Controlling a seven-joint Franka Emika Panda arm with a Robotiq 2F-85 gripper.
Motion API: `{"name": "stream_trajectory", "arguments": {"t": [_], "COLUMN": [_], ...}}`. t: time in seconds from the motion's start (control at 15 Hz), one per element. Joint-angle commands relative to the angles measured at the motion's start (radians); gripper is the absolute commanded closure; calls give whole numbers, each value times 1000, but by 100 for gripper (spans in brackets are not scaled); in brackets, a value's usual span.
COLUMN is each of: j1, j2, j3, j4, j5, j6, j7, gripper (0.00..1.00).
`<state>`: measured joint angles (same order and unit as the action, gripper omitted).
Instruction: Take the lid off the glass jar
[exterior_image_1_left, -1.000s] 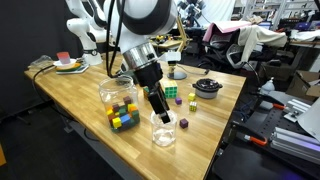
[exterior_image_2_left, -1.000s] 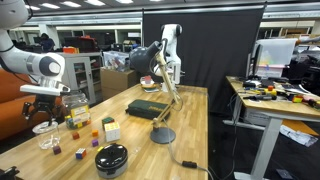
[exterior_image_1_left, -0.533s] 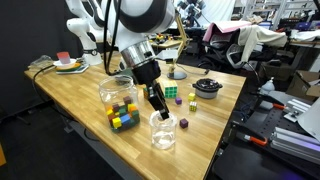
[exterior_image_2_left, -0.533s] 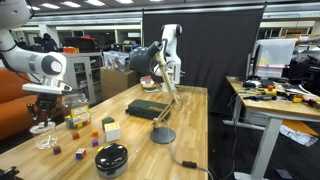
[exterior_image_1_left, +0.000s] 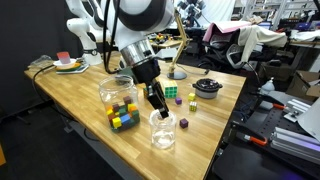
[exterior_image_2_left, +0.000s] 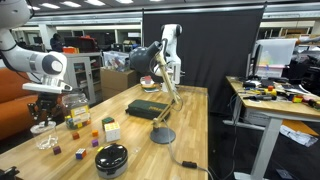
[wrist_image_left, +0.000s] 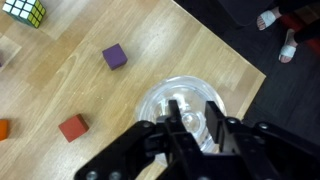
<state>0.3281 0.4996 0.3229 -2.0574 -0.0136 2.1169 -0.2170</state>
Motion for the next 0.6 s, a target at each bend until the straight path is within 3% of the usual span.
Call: {"name": "stream_trajectory", "arguments": {"t": [0.0, 0.2, 0.53], "j1": [0, -6, -39], "j2": [-79, -136, -253], "j3": [-2, -9, -50], "j4": [-45, -82, -237], "j5": [-1, 3, 48], "j6": [0, 1, 64], "j7": [42, 77, 205], "gripper": [92, 92, 92]}}
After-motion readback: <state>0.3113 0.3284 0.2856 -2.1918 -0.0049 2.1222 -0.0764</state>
